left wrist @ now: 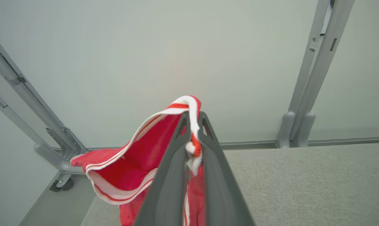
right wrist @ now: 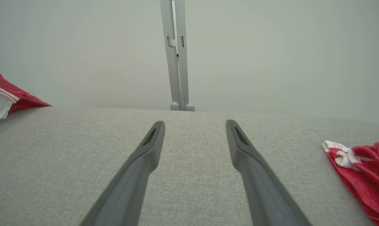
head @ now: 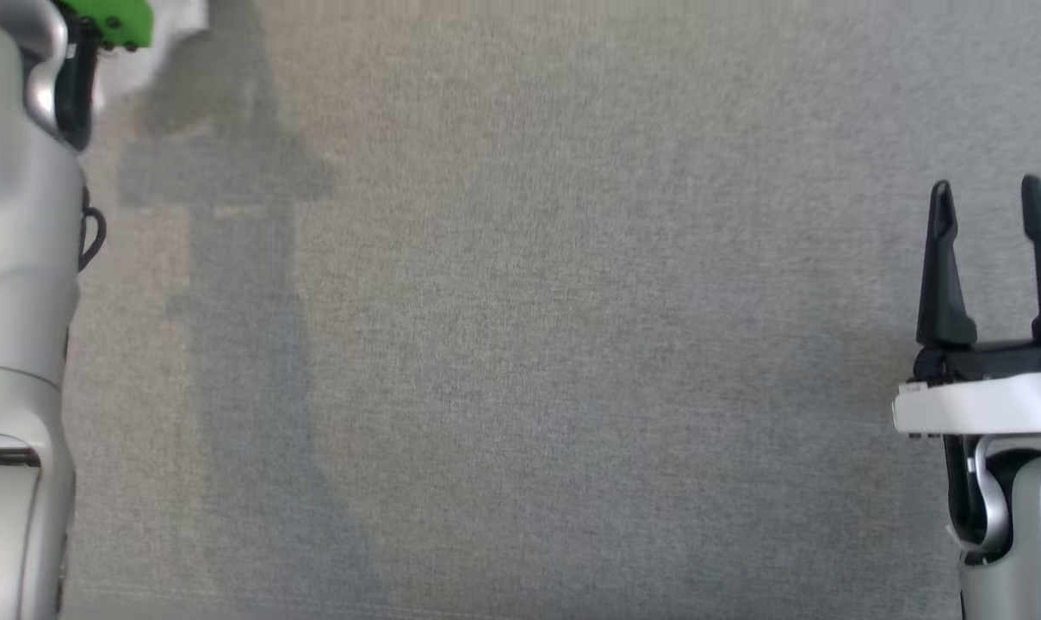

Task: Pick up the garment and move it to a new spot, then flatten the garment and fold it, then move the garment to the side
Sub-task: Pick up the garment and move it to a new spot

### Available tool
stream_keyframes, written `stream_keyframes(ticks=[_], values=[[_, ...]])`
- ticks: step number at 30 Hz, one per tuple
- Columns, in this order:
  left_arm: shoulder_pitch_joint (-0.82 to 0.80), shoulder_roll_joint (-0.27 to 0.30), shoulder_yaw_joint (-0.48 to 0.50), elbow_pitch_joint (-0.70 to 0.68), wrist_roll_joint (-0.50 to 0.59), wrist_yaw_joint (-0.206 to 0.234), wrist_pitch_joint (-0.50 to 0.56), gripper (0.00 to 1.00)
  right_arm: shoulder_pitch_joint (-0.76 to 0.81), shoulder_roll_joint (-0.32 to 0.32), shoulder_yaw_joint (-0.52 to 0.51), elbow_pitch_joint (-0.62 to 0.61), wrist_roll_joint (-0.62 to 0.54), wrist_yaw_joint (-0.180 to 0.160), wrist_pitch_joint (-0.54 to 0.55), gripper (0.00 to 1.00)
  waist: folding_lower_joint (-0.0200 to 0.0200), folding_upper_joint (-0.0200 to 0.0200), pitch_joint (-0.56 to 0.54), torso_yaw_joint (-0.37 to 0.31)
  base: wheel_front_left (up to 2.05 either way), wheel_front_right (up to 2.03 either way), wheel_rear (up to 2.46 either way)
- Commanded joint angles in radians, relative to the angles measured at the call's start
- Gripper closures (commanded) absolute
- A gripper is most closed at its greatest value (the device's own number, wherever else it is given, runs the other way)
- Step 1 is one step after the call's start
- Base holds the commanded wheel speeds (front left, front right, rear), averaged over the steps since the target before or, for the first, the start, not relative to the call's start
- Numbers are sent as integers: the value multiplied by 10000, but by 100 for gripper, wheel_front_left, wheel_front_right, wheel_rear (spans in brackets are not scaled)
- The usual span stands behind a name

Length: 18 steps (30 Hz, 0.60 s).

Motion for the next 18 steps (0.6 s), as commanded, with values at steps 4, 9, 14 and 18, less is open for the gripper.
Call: stream_keyframes(ticks=[4, 9, 14, 18], values=[[-132, -224, -1049, -936, -479, -17, 221, 100, 540, -14, -158, 766, 342, 1, -326, 0, 0, 0, -2450, -679, 0, 0, 0], [-285, -547, -2126, -2139, -1234, -16, 399, 100, 942, -16, -209, 1320, 656, 1, -562, 0, 0, 0, -3349, -1167, 0, 0, 0], [-462, -1097, -2781, -3389, -2246, -16, 492, 100, 1234, -18, -192, 1674, 898, 1, -714, 0, 0, 0, -3773, -1659, 0, 0, 0], [-250, -1503, -2989, -4282, -3096, -17, 632, 100, 1377, -18, -219, 1852, 1012, 1, -798, 0, 0, 0, -3866, -1938, 0, 0, 0]])
